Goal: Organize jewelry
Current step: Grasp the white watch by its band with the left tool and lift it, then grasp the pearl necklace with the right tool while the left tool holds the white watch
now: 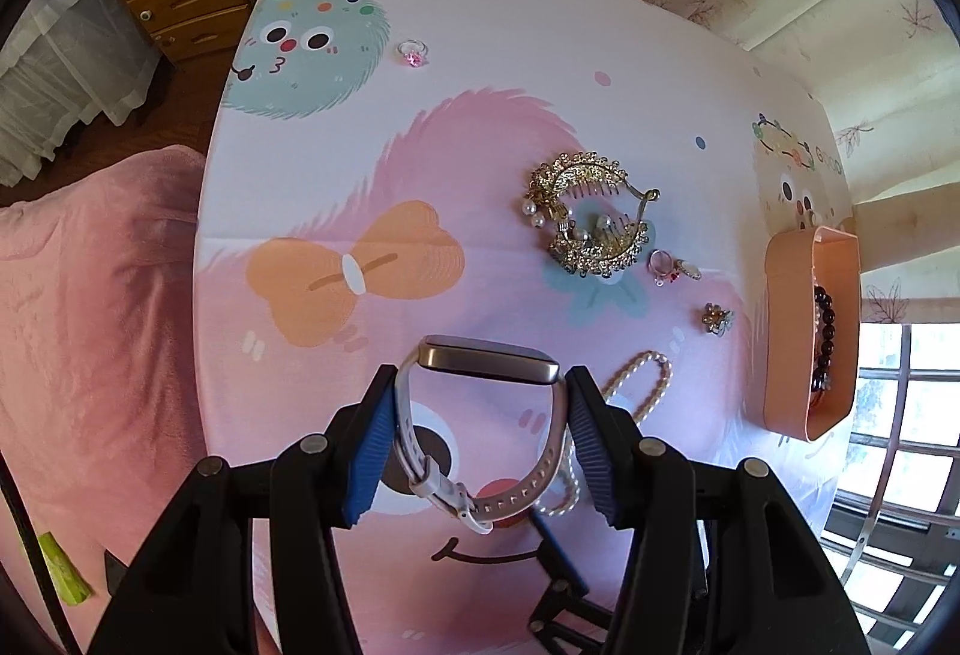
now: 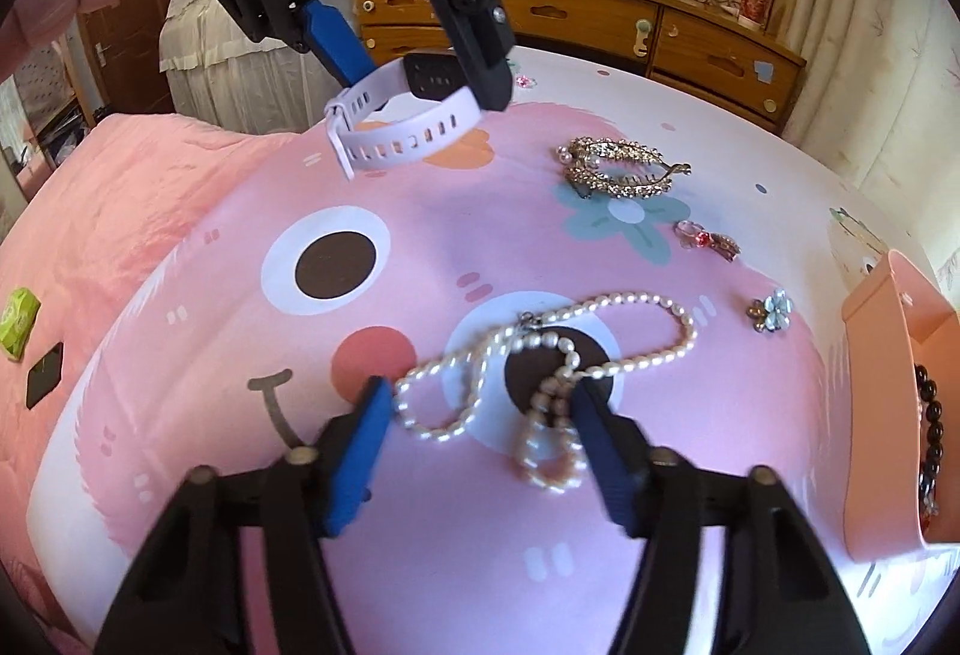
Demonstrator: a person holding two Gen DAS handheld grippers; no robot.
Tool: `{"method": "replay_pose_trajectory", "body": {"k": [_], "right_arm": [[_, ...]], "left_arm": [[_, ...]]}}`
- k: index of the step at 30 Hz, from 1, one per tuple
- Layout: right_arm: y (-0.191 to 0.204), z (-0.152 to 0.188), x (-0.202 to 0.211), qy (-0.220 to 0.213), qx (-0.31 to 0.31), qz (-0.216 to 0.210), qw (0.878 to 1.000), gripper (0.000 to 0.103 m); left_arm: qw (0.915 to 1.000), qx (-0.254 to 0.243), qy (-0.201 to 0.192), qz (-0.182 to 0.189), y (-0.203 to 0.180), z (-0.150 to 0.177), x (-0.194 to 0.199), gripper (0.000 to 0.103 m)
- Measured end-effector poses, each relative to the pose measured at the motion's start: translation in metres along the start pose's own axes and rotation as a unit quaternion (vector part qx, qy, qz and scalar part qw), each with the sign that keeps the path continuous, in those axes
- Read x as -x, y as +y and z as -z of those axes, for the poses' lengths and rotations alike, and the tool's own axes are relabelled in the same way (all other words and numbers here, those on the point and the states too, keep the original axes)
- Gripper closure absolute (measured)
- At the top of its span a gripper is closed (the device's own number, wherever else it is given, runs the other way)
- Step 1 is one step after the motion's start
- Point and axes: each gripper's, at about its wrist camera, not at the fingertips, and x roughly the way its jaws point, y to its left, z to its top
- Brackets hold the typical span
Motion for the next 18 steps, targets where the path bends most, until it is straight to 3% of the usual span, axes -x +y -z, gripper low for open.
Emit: {"method": "replay_pose_trajectory", "body": {"k": [2, 5, 18], "right_arm": [[0.001, 0.002, 0.004, 0.000, -0.008, 0.007, 1.000, 0.067], [0.005, 0.002, 0.006, 0.002, -0.027, 0.018, 0.999, 0.077], [0.001, -0.002, 0.005, 0.019, -0.105, 0.044, 0.993, 0.083]], "left_arm": [[0.9999, -0.010, 0.001, 0.001, 0.003, 0.001, 0.003, 0.049], [0.9998, -0.022, 0.003, 0.002, 0.006, 0.003, 0.005, 0.049], [0.9988, -0.049, 0.008, 0.002, 0.013, 0.013, 0.013, 0.049]]}}
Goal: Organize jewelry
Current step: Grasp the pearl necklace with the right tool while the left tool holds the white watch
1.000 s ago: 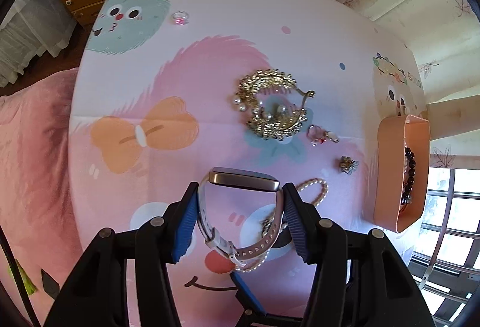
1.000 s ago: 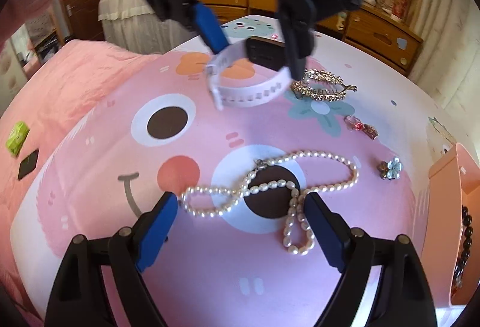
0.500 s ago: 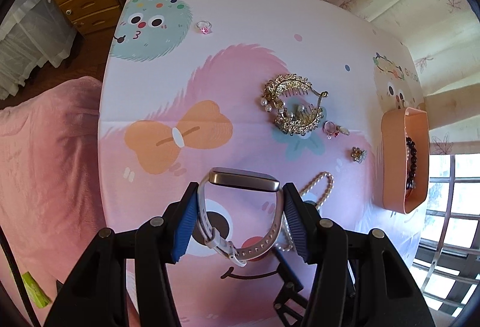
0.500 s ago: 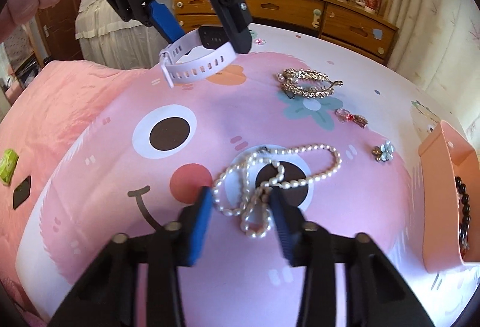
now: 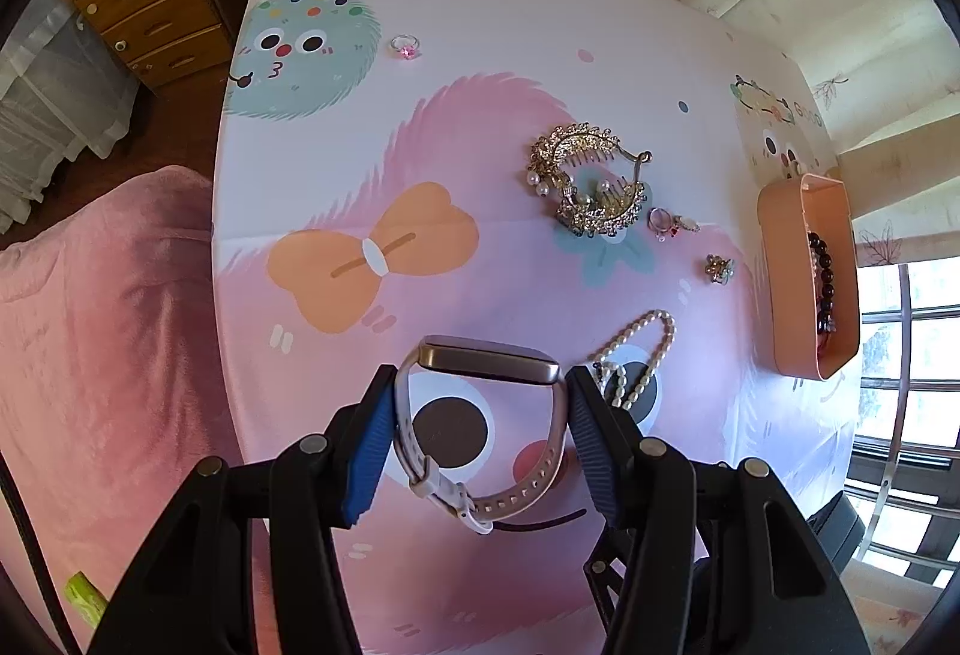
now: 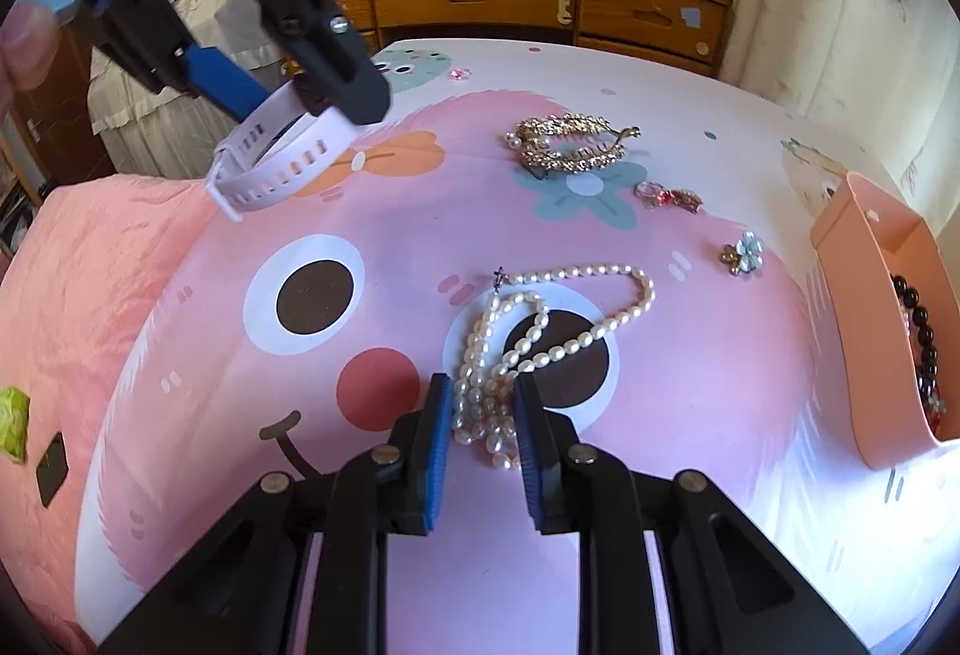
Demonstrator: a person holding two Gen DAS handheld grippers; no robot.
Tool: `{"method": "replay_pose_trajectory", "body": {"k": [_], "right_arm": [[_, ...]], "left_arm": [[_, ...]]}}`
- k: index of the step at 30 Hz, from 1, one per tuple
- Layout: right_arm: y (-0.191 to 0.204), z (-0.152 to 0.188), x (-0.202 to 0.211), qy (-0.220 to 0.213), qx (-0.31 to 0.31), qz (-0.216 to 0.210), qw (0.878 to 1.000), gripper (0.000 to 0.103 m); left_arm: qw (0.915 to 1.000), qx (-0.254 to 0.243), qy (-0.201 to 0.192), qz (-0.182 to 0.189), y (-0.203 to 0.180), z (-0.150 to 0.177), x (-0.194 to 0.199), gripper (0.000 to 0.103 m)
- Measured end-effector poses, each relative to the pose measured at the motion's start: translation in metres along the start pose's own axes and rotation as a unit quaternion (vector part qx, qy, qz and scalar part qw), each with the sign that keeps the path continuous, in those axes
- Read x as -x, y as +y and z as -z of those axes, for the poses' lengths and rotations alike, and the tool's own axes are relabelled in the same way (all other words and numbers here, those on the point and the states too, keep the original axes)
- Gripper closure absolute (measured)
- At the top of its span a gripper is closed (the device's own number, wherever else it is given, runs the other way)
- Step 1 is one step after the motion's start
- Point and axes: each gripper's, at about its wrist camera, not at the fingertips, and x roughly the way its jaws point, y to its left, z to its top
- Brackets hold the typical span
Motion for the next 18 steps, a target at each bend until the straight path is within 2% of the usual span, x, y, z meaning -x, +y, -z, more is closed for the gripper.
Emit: {"method": "replay_pose_trajectory", "body": {"k": [1, 7, 18], "right_arm": [[0.000, 0.000, 0.000, 0.002, -0.003, 0.002, 1.000, 0.095], [-0.003, 0.000, 0.004, 0.005, -0.023, 0.007, 1.000, 0.099], [-0.011, 0.001, 0.014, 0.001, -0.061, -0.017, 0.998, 0.099]], "left_arm": [[1.0000, 0.000, 0.000, 0.000, 0.000, 0.000, 0.000, 0.049], [1.0000, 0.000, 0.000, 0.004, 0.001, 0.002, 0.002, 0.049], [1.0000, -0.006, 0.001, 0.000, -0.001, 0.006, 0.002, 0.049]]}}
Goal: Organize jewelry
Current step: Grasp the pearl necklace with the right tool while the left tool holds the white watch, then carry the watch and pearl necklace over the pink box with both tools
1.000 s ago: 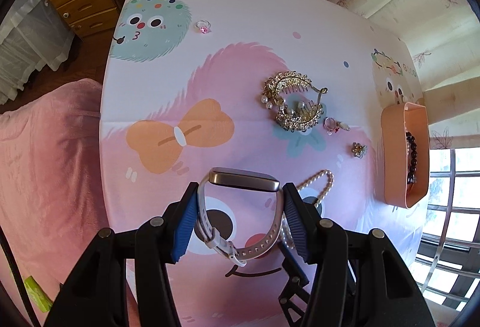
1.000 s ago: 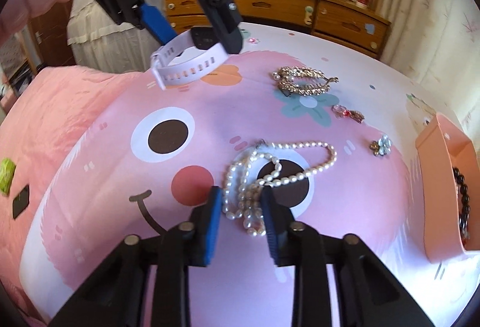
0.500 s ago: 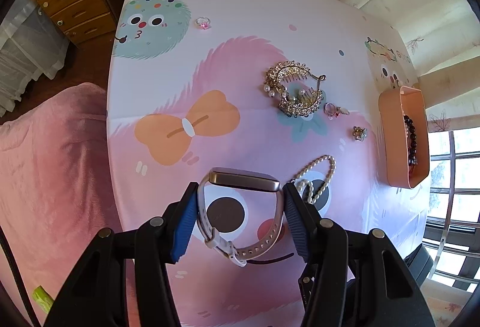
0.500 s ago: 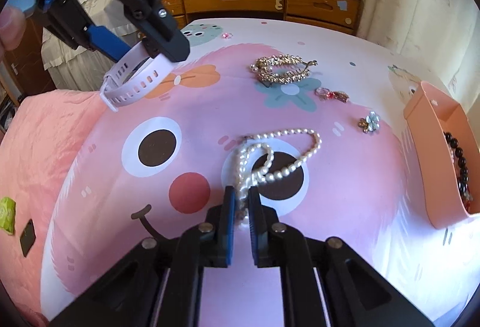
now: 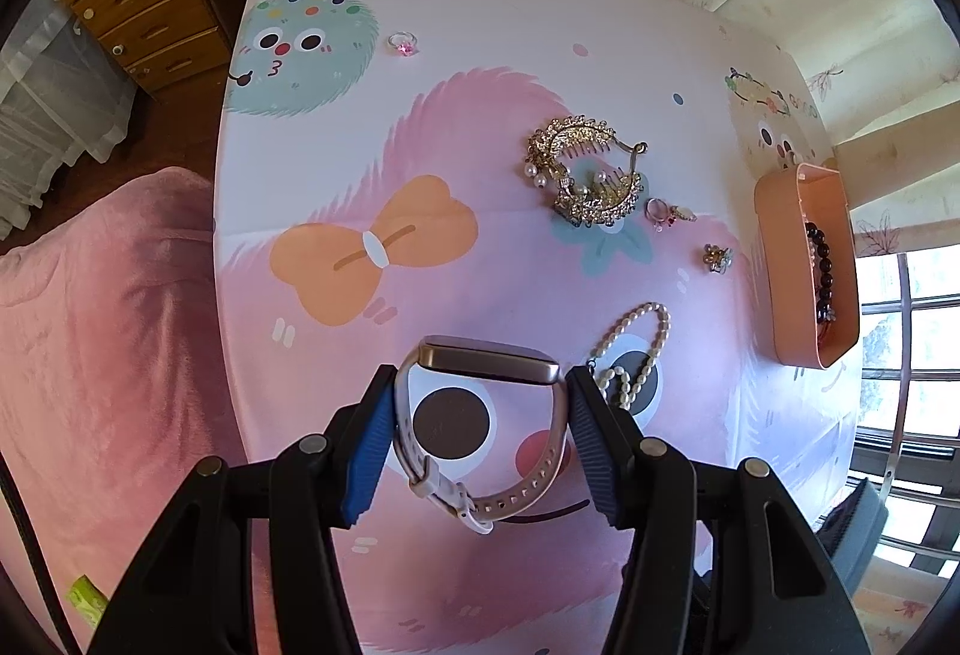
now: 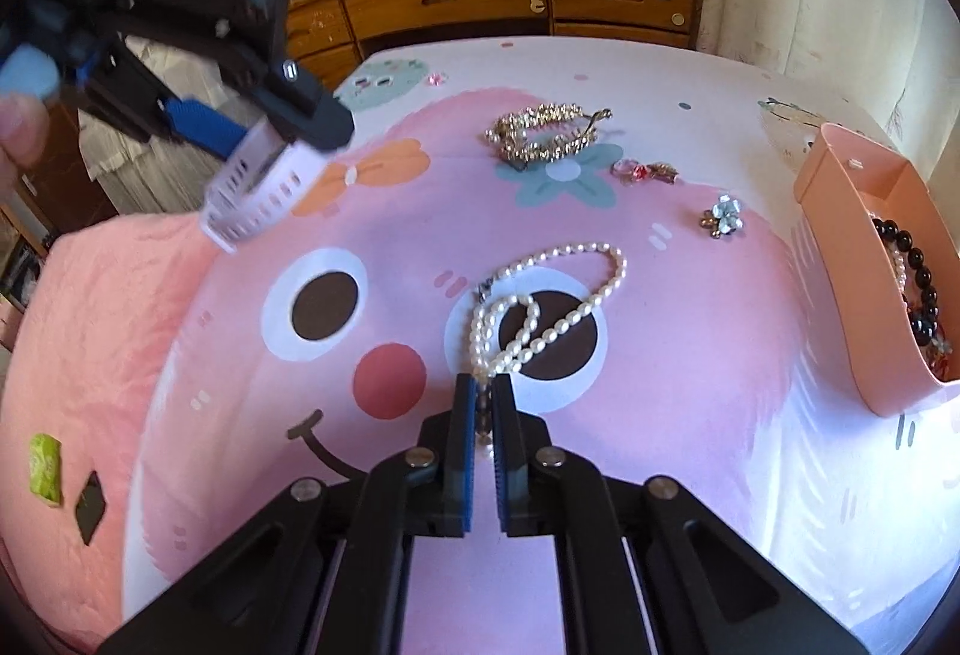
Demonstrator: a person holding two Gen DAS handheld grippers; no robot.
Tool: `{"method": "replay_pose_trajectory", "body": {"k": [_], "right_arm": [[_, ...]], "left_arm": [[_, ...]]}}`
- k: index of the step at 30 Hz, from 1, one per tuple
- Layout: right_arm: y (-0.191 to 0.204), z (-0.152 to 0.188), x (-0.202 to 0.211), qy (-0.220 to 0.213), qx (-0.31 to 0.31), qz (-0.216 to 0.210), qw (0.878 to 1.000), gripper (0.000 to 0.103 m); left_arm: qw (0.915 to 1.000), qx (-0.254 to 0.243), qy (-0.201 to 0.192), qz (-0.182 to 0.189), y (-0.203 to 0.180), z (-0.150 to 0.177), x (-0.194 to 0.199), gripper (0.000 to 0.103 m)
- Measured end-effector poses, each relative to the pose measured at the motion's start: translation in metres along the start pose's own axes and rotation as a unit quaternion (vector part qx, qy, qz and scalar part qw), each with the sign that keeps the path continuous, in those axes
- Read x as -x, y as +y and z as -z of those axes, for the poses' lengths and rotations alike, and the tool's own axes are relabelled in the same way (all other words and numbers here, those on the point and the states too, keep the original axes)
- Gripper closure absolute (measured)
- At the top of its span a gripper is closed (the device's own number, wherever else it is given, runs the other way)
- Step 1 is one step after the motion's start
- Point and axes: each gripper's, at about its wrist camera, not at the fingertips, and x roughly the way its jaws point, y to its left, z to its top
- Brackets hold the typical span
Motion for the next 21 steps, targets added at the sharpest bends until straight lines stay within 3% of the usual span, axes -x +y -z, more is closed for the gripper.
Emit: {"method": "replay_pose_trajectory", "body": {"k": [11, 21], "right_arm": [[-0.017, -0.023, 0.043, -0.040, -0.020, -0.020, 0.999, 0.099], [-0.048, -0.044, 0.088, -0.075, -0.024, -0.019, 0.997, 0.098]], "left_arm": [[0.9999, -0.013, -0.004, 0.000, -0.019, 0.003, 0.001, 0.049], [0.9989, -0.035, -0.031, 0.009, -0.061, 0.001, 0.011, 0.049]]}}
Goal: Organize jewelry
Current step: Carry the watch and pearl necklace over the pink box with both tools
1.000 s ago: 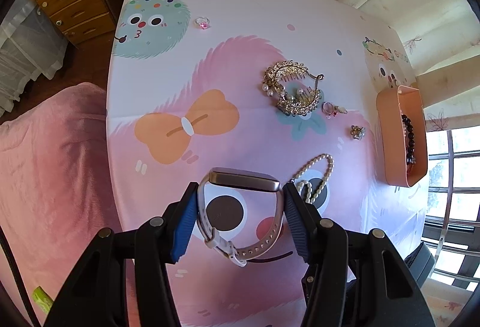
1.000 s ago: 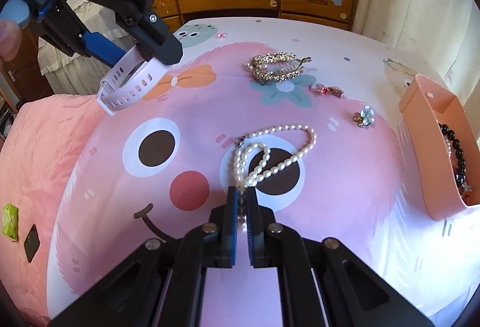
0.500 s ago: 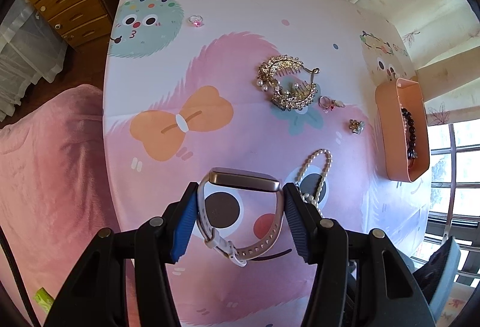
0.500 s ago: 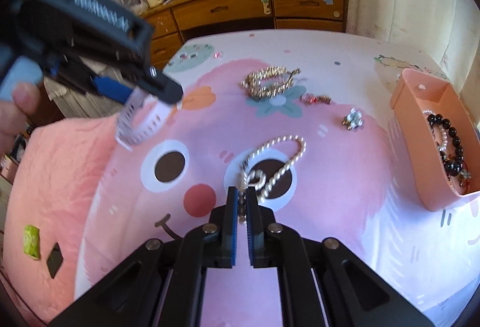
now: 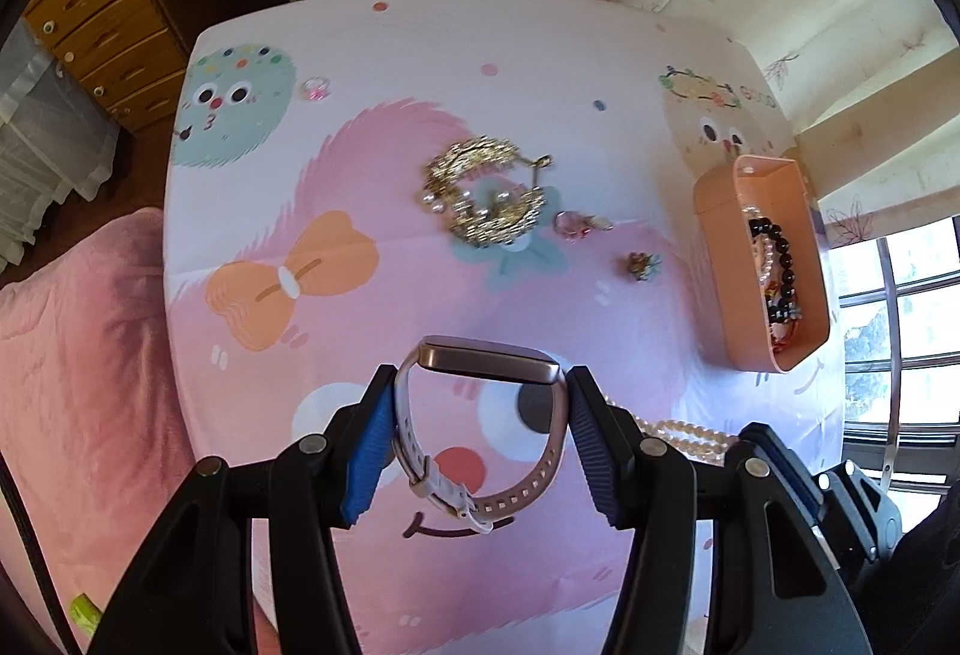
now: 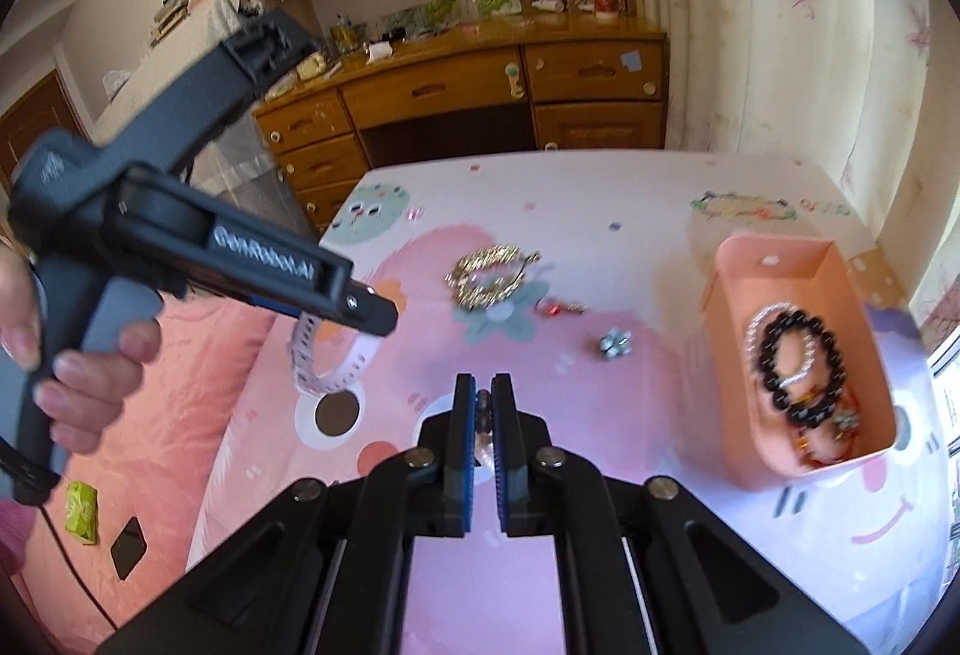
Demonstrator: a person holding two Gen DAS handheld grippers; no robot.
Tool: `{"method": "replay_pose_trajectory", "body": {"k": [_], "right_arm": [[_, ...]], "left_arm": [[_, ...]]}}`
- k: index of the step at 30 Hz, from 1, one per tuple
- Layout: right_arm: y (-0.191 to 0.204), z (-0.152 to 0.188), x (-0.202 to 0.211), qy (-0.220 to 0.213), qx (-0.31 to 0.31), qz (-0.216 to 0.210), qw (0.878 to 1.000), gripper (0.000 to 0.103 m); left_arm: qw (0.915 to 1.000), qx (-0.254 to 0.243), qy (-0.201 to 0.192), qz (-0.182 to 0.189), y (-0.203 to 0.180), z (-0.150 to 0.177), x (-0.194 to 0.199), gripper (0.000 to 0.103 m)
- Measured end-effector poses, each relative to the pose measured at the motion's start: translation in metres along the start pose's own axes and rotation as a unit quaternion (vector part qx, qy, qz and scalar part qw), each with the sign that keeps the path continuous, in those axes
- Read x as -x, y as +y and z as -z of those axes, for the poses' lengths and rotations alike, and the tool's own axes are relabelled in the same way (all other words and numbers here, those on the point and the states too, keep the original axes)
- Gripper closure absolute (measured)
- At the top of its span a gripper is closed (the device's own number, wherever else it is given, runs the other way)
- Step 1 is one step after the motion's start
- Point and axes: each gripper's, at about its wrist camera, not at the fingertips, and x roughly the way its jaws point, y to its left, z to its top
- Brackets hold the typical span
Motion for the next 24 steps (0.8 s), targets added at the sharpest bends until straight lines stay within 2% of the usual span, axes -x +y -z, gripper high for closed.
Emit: {"method": "replay_pose_trajectory", "body": {"k": [11, 24], "right_arm": [[-0.041, -0.025, 0.049, -0.033, 0.008, 0.000, 0.999, 0.098], [-0.099, -0.056, 0.095, -0.071, 0.019, -0.014, 0.997, 0.098]], "left_arm": [[0.9978, -0.029, -0.050, 0.033, -0.064, -0.009, 0.014, 0.049], [0.9884, -0.051, -0.121, 0.077, -0.135, -0.020, 0.020, 0.048]]}}
